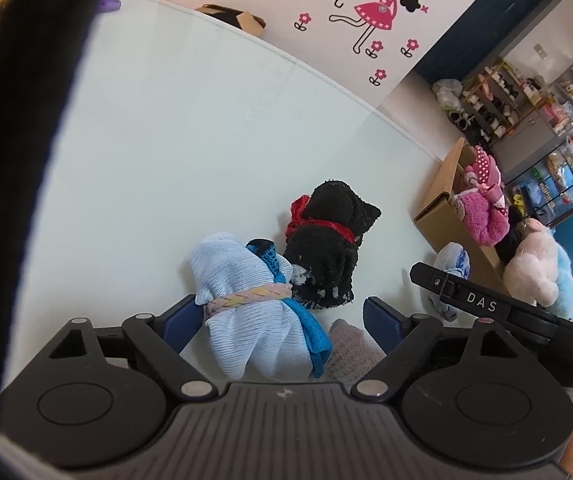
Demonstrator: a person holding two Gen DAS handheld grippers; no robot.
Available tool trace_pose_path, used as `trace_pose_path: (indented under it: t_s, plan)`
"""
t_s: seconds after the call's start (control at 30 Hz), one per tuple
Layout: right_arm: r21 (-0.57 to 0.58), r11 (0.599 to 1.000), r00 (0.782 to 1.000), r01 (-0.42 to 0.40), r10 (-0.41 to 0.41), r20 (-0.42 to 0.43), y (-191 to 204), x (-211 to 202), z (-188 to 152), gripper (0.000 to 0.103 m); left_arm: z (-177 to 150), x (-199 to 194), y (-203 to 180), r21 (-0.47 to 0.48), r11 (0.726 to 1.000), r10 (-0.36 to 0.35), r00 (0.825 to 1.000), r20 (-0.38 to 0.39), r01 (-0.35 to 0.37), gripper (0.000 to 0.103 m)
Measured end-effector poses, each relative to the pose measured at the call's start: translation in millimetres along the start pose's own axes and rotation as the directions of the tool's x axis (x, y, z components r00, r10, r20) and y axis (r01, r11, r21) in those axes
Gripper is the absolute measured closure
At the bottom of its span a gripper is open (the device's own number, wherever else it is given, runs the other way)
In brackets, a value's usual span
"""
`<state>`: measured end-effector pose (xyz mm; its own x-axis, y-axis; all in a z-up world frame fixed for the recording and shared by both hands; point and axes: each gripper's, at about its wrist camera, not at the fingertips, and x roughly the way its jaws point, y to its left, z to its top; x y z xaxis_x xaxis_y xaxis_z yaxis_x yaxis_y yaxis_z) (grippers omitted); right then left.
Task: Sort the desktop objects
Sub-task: 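Close left tool on the light blue bundle while right tool grasps the grey bundle with purple bow, then lift both sock bundles and carry them over the cardboard box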
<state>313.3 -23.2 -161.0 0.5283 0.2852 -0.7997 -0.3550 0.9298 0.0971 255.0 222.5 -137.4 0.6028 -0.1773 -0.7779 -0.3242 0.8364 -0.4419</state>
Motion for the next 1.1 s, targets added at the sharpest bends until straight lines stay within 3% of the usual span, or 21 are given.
trace_pose_path:
  t_s: [0.2, 0.3, 0.6, 0.8, 1.1]
  plan:
    - [-0.013, 1.000, 1.000, 0.001, -0.001, 0.000, 2, 1, 1, 0.027, -3, -2, -4, 0.043, 0.999, 0.029, 1.000, -0.004, -0.029, 0.027]
    - [-0.013, 1.000, 1.000, 0.000, 0.000, 0.000, 0, 1, 1, 0.030, -2, -1, -7, 0.078, 0.995, 0.069, 0.998, -0.003, -0.069, 0.037]
    - [-0.046, 0.999, 1.000, 0.024, -0.024, 0.006, 4, -1, 0, 0.052, -7, 2, -18, 0.177, 0.974, 0.143, 0.990, 0.018, -0.144, 0.050]
    - [-0.096, 0.994, 0.999, 0.043, -0.041, 0.027, 9, -2, -4, 0.058, -9, 0, -19, 0.197, 0.968, 0.153, 0.988, 0.033, -0.157, 0.052]
    - [-0.105, 0.994, 0.998, 0.006, 0.000, 0.061, 13, -19, -7, 0.060, -22, -11, -20, 0.255, 0.951, 0.163, 0.984, 0.065, -0.174, 0.053]
